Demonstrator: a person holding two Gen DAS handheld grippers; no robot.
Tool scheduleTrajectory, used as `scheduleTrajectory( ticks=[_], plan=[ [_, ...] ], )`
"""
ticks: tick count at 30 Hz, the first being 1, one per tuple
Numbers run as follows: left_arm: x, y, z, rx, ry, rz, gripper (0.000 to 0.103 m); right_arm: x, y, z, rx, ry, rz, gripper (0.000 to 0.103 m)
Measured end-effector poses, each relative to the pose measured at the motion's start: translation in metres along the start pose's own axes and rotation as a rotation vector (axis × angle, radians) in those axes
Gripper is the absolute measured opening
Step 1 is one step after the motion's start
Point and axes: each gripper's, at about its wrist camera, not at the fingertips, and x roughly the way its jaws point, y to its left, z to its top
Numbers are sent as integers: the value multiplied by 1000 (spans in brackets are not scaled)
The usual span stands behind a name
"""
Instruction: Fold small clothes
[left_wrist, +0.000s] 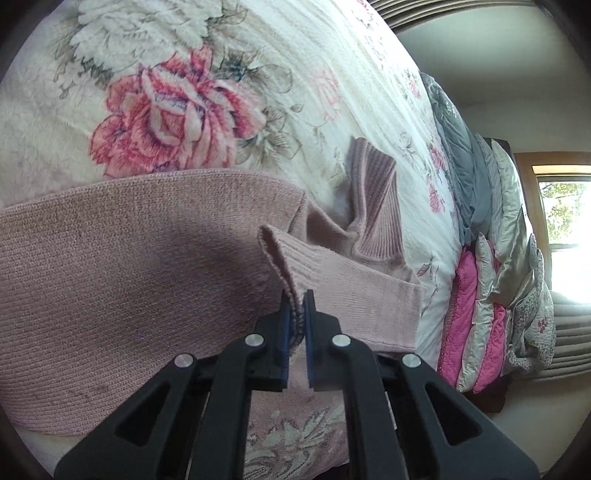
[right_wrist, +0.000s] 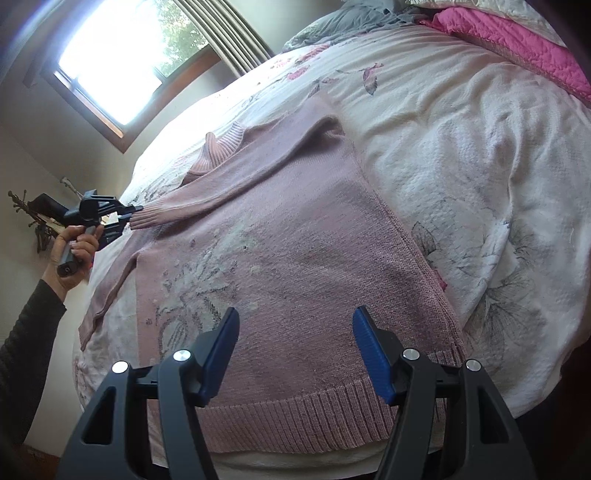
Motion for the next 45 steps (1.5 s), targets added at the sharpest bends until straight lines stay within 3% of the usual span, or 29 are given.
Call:
scheduleTrajectory(
  ticks=[4,7,9,11,15,17,18,22,24,26,30,39,42,45],
  plan=[
    [20,11,0,-12,31,29,7,4,0,0,3,8,-1,64],
    [7,6,0,8,-59,174,31,5,-2,0,5,14,1,64],
    [-10,-11,-5,64,-135,165,44,4,-3,0,4,9,2,65],
    [-15,-30,-14,121,-143,123,45,8,-4,0,10,14,5,65],
    [19,-47,-25,195,-54,102,47,17,0,-3,18,43,27,65],
    [43,-33,-27,177,-23,167,47,16,6,-4,4,36,32,65],
    [50,-23,-27,153,-17,176,40,14,9,-4,-2,32,30,65],
    [33,-7,-31,75,-62,81,42,7,9,-8,-1,31,30,66],
    [8,-5,-41,91,-119,75,64,5,7,-11,-10,35,23,67],
    [-26,7,-55,91,-203,64,76,2,5,-13,-8,37,25,67],
    [-106,65,-89,-18,-347,46,83,-7,6,-17,-1,15,49,70],
    [-298,261,-189,-405,-700,52,84,-5,36,-31,-61,49,81,71],
    [-323,308,-201,-497,-719,41,83,-3,48,-34,-74,53,84,71],
    [-319,335,-198,-550,-686,47,81,0,62,-36,-92,62,88,71]
  ],
)
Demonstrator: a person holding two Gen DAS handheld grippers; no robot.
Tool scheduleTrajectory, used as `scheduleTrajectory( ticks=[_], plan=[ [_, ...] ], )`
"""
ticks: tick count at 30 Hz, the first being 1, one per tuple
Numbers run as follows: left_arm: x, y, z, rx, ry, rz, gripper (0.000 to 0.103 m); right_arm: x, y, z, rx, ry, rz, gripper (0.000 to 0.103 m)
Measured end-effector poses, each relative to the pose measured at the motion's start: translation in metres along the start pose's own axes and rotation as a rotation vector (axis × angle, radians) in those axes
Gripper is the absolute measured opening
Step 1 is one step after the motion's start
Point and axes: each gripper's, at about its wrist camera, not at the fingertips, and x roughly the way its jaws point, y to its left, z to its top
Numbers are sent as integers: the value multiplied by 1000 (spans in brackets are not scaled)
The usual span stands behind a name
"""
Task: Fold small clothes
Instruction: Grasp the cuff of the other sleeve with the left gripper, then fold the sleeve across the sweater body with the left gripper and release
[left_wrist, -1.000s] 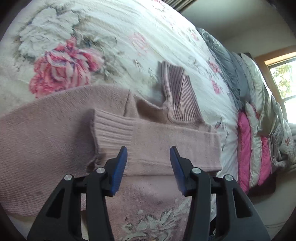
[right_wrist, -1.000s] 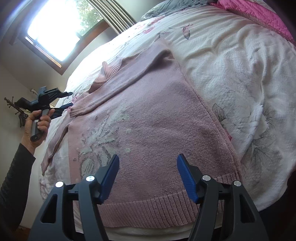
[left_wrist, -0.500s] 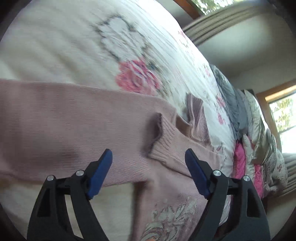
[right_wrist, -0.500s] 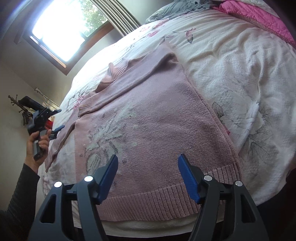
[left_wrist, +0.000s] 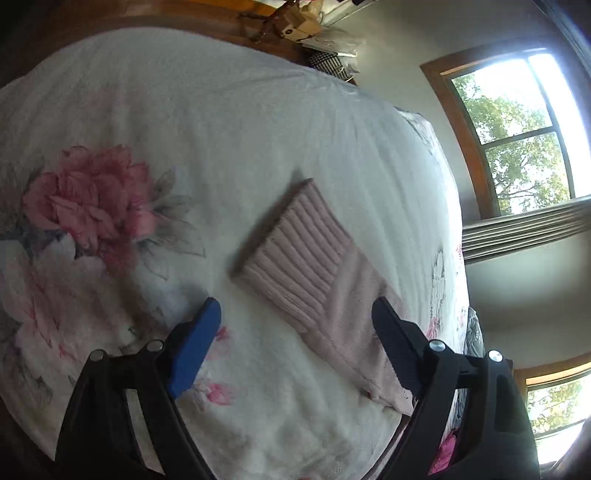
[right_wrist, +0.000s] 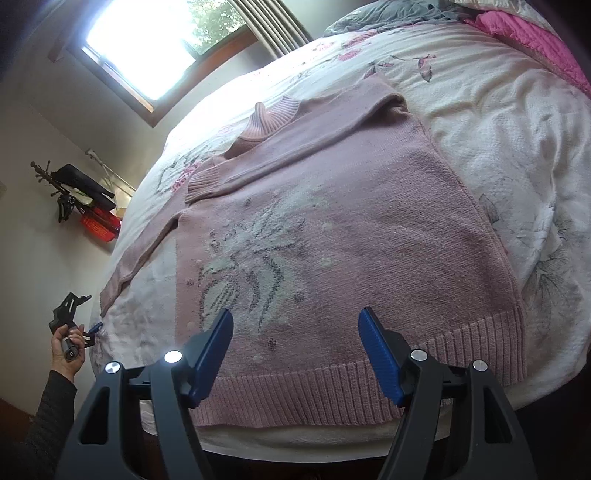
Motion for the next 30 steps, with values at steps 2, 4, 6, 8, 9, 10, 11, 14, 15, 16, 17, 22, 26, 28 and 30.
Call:
scheduleTrajectory(
  ticks=[2,4,6,8,9,10,11,14,15,16,17,22,26,28,30],
  plan=[
    [9,3,5,-4,8,-14,81,1,11,0,-21,1,-1,71],
    [17,-1,9,9,-3,-10,80,2,18,0,-37,3,-1,71],
    [22,-6,11,11,-18,23,62,3,23,0,-48,5,-1,71],
    [23,-7,14,1,-19,53,39,3,27,1,-55,2,-3,71],
    [24,-7,16,-6,-14,44,13,3,28,2,-57,1,-3,71],
    [26,-7,17,-17,-4,29,14,4,28,3,-60,1,-3,71],
    [24,-8,17,-19,-10,21,13,4,29,5,-66,1,-3,71],
    [13,-31,12,40,-38,-10,12,6,36,12,-116,-1,-7,71],
    [8,-46,9,72,-42,-28,11,7,39,16,-136,-1,-11,71],
    [3,-62,3,107,-45,-45,11,8,41,21,-150,2,-10,71],
    [-1,-83,-4,150,-47,-62,11,9,42,25,-159,4,-6,71],
    [-6,-200,-47,369,-22,-166,11,15,44,43,-149,29,34,71],
    [17,-287,-93,522,44,-222,11,20,40,51,-117,43,56,72],
    [38,-325,-119,588,88,-239,11,23,38,56,-113,49,59,72],
    [60,-354,-149,656,129,-240,11,27,35,63,-116,49,58,74]
  ],
)
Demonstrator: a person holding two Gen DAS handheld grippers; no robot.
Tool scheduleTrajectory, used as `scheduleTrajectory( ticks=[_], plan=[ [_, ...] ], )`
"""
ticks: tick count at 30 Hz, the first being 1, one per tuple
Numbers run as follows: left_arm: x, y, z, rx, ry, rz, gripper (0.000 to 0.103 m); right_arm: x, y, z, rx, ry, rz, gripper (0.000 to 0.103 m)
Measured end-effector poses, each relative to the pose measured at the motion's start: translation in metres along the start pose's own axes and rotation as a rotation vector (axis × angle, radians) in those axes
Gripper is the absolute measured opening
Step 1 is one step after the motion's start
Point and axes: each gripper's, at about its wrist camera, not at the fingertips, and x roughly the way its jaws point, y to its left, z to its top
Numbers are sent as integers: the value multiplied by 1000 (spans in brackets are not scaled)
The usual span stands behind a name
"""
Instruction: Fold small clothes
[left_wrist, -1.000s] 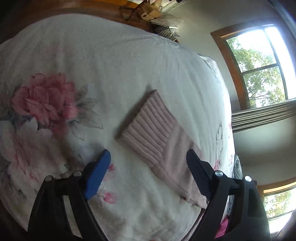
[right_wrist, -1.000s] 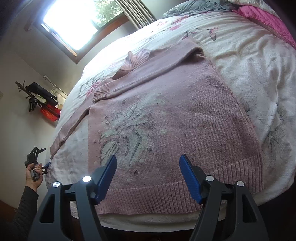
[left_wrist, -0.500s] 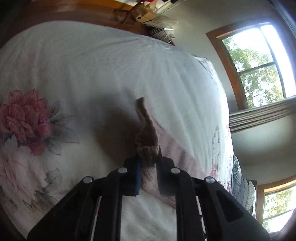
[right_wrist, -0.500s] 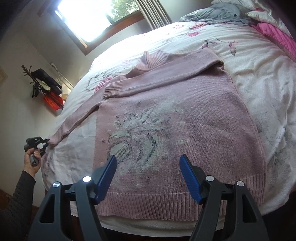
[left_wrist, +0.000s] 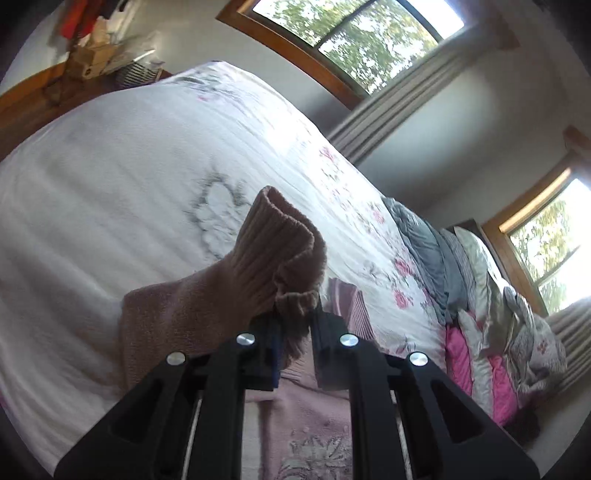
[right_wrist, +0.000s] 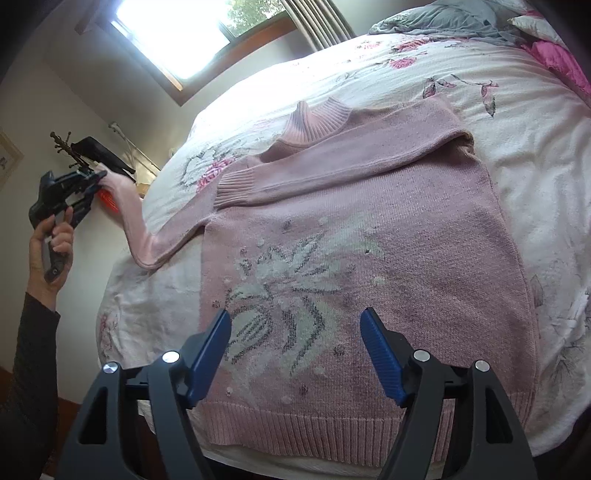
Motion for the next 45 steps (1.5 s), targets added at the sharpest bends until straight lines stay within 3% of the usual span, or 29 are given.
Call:
scheduleTrajectory(
  ticks=[3,6,8,13,18,21,22,24,26,28,33,38,41,44,45],
  plan=[
    [54,-41,-13,76,83,-11,11,10,-9,15,7,9,3,75],
    [94,-67,-52,132,163,-17,11,23,-20,35,13,17,2,76],
    [126,-79,-74,161,219,-23,11,33,-30,52,36,16,8,83],
    [199,-108,-125,243,344,-12,11,63,-65,105,159,24,98,86],
    [259,-114,-161,290,435,30,11,114,-92,162,333,130,362,84],
    [281,-109,-173,289,470,41,15,151,-101,189,416,197,460,81],
    [283,-106,-174,284,476,41,18,165,-102,195,436,228,477,80],
    [279,-97,-173,257,460,32,40,186,-101,206,440,263,469,74],
    [265,-86,-170,210,433,-16,49,204,-98,214,432,290,474,71],
    [244,-76,-166,177,403,-65,52,218,-93,218,407,316,459,66],
    [183,-42,-163,103,308,-142,64,244,-80,216,313,389,313,62],
    [139,-10,-180,57,289,-160,64,257,-63,216,251,413,266,61],
    [120,1,-190,46,289,-154,64,262,-57,218,248,418,257,44],
    [103,16,-197,21,284,-153,64,255,-52,223,224,393,244,8],
    [99,21,-198,16,281,-144,64,248,-49,227,214,374,247,7]
  ],
)
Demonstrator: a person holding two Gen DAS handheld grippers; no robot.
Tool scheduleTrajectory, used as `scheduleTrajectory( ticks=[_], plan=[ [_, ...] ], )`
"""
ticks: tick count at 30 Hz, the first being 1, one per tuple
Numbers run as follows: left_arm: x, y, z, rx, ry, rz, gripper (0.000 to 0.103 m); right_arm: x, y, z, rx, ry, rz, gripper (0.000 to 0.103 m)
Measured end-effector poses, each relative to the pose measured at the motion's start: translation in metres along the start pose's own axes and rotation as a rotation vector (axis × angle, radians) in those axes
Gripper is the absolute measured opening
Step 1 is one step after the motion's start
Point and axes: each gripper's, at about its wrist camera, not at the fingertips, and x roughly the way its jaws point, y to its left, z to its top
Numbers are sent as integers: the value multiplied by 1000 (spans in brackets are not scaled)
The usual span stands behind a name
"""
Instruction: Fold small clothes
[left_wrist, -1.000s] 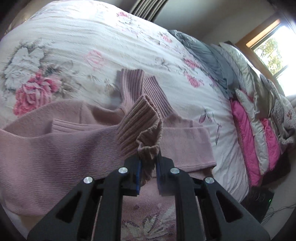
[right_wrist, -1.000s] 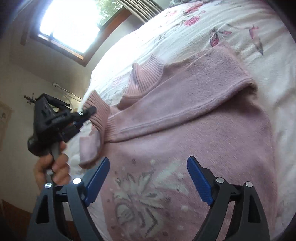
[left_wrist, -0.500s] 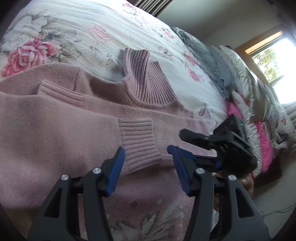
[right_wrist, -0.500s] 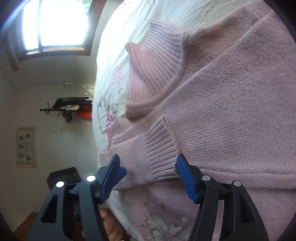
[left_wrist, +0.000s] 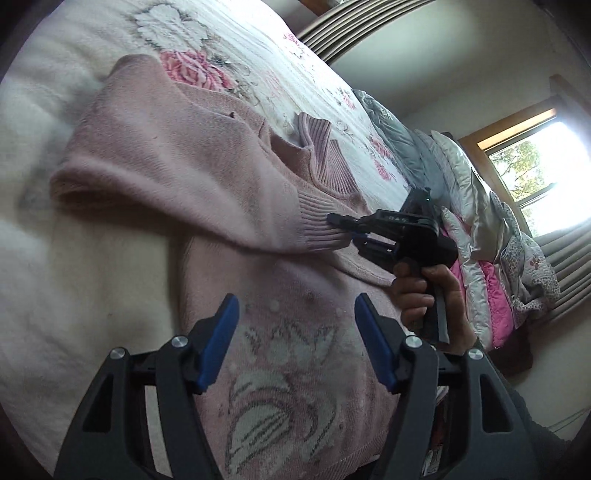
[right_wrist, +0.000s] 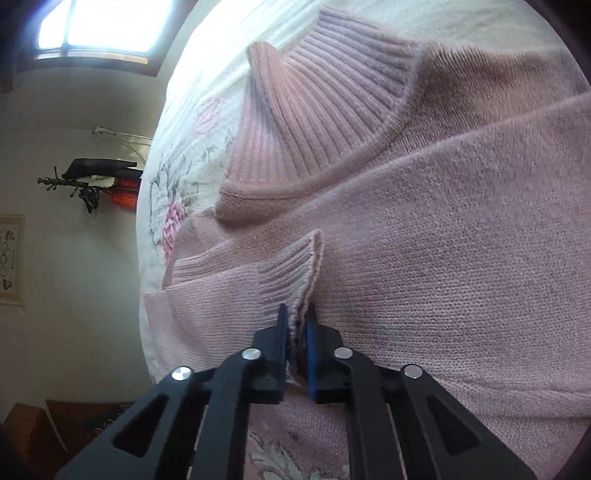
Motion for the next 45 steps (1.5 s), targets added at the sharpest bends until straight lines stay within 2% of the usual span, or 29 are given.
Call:
scheduleTrajectory(
  ticks=[3,8,12,16,22,26,36,38,39,41,43,45],
  plan=[
    [-7,8,-3,-12,-5,24,64,-27,16,4,-48,-54,-3,6],
    [-19,16,-3,-12,-14,40,64,-107,30,8,-100,-190,-28,6],
    [-23,13,3,-7,-20,37,64,-163,16,10,-95,-279,-86,6],
    [-25,5,10,16,-27,49,65,-195,-11,9,-56,-326,-136,6],
    [-17,-8,25,46,-19,60,65,-208,-66,4,20,-321,-160,6],
    [-8,-16,38,61,-11,57,65,-199,-91,3,52,-305,-162,6],
    [26,-42,70,115,20,63,65,-178,-131,1,105,-276,-173,6],
    [34,-44,80,116,29,61,65,-176,-135,1,100,-258,-197,12],
    [38,-44,87,112,33,64,65,-181,-137,2,109,-271,-217,13],
    [45,-42,102,94,38,53,66,-201,-137,0,122,-357,-224,14],
    [50,-40,120,75,39,38,68,-215,-134,-1,121,-392,-155,14],
    [58,-37,135,66,42,30,69,-215,-123,0,76,-384,-117,14]
  ],
)
